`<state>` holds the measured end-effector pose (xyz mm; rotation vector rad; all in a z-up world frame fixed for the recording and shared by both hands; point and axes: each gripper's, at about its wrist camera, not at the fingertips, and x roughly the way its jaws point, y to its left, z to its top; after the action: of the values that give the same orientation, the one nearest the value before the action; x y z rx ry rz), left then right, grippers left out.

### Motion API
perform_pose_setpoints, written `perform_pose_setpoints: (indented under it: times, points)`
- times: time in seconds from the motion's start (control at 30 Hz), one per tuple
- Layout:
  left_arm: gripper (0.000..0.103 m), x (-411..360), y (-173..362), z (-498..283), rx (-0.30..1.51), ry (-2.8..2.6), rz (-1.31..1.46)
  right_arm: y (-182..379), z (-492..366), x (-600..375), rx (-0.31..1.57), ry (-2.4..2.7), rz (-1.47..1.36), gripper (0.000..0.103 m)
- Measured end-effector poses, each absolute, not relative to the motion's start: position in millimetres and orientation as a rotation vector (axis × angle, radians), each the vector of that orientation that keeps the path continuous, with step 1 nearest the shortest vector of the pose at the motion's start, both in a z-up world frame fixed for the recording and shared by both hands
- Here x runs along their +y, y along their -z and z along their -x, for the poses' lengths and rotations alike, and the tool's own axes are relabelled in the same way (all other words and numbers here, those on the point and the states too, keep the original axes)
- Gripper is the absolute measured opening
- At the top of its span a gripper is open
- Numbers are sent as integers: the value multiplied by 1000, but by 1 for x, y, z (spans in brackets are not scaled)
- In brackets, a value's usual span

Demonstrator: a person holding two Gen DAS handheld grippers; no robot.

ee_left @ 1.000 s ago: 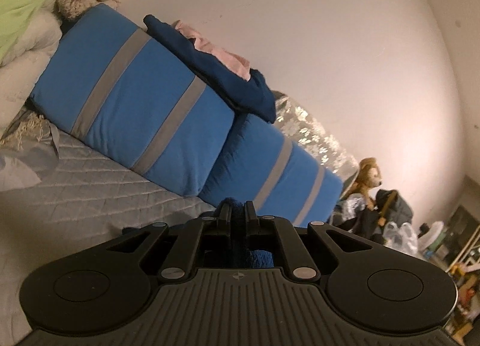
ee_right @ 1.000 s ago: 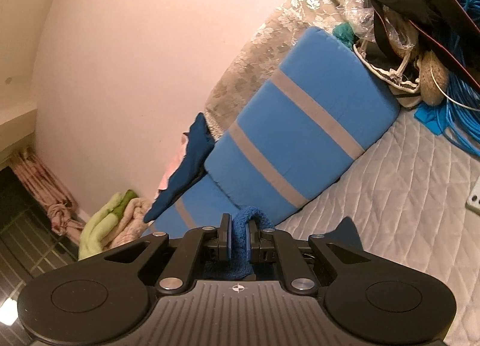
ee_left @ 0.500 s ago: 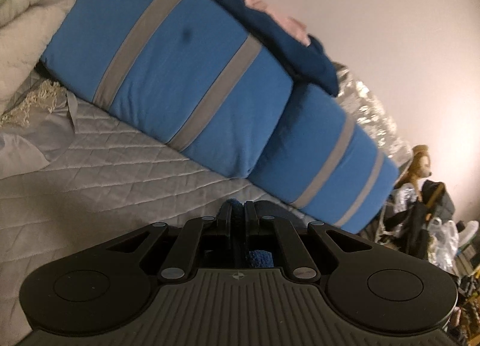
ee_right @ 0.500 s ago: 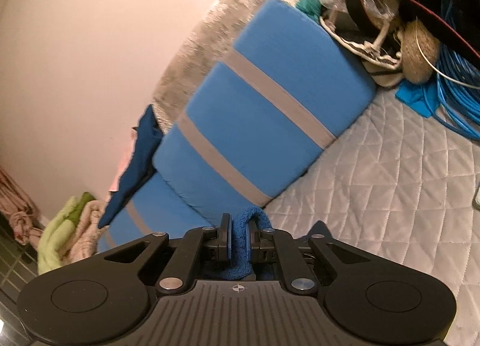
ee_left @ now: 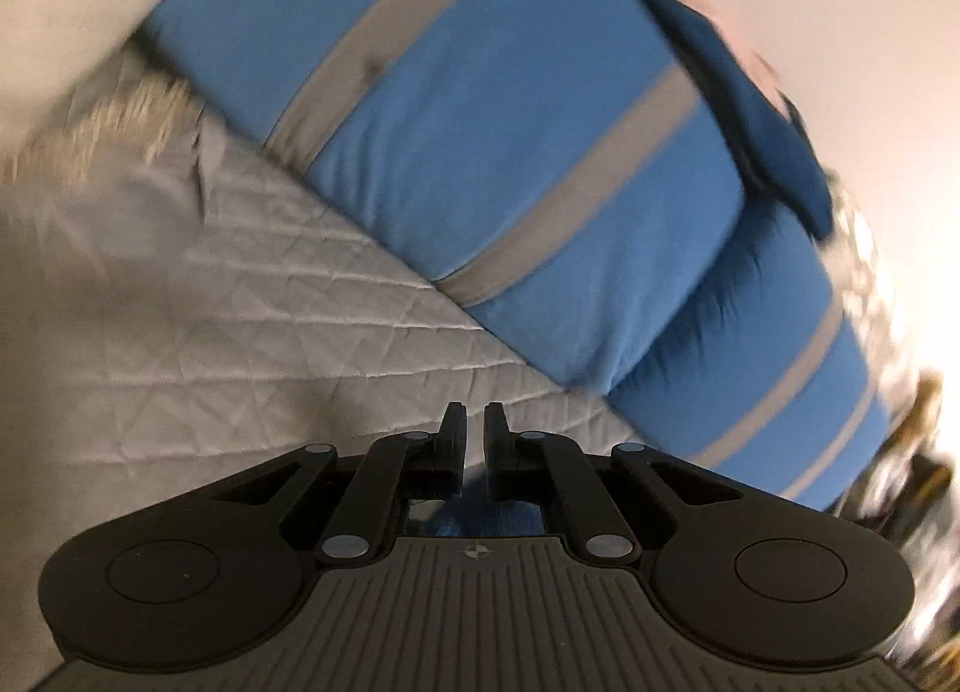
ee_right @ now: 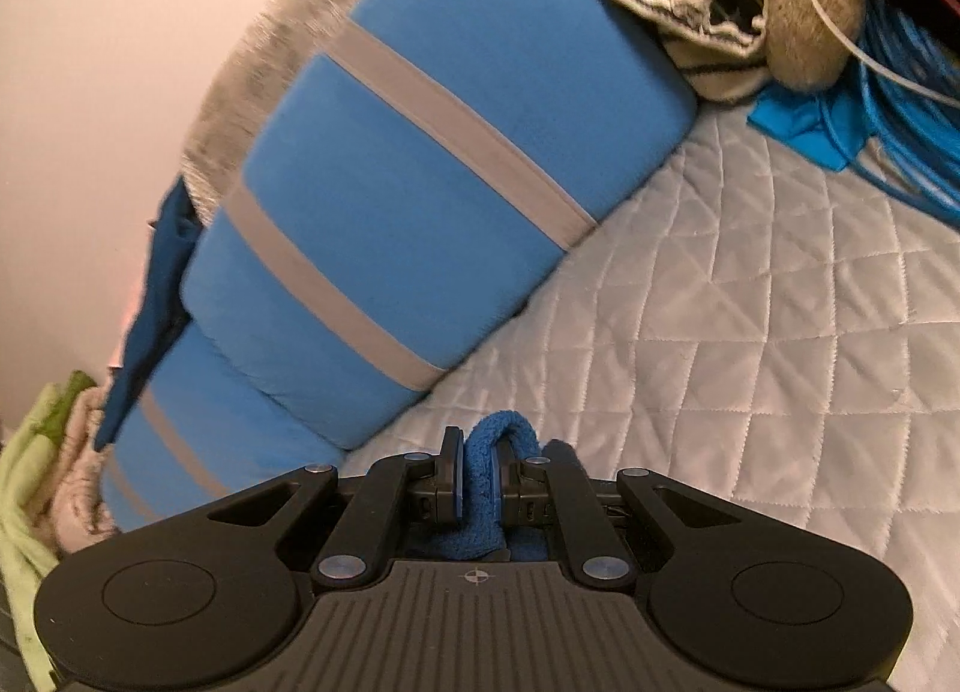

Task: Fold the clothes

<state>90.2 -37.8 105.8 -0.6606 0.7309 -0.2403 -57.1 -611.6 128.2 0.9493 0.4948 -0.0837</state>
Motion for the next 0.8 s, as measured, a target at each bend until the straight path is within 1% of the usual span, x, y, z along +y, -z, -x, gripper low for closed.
perform_pose_setpoints:
  times: [0.07, 0.27, 0.3, 0.33, 0.37, 0.4, 0.43, 0.5, 0.53, 0.57, 0.6, 0.63, 0.8]
  points:
    - [7, -35, -99, -94, 741, 229, 684, -121, 46, -610, 509, 88, -950, 10]
    - [9, -51, -86, -88, 777, 274, 636, -107, 21, -605, 532, 109, -938, 10]
    - [14, -54, -86, -87, 781, 280, 620, -104, 18, -607, 534, 112, -949, 11]
    - [28, -57, -86, -87, 785, 286, 605, -102, 16, -607, 534, 113, -955, 11]
    - [35, -60, -86, -86, 781, 291, 589, -101, 16, -607, 535, 114, -951, 11]
    - [43, -62, -87, -86, 771, 295, 577, -101, 15, -606, 538, 118, -944, 12]
    - [47, -64, -87, -87, 760, 301, 566, -102, 16, -606, 539, 121, -940, 13]
    - [50, -68, -88, -88, 751, 322, 538, -105, 20, -605, 533, 123, -942, 33]
    - [52, -71, -87, -90, 753, 329, 510, -108, 23, -604, 517, 123, -935, 64]
    - [52, -74, -86, -91, 754, 335, 481, -113, 28, -603, 478, 126, -908, 91]
    - [52, -77, -85, -93, 756, 343, 451, -121, 34, -602, 427, 134, -865, 97]
    - [52, -81, -82, -95, 760, 357, 414, -128, 37, -602, 399, 137, -828, 98]
    - [52, -91, -66, -104, 767, 468, 299, -144, 37, -606, 419, 127, -707, 98]
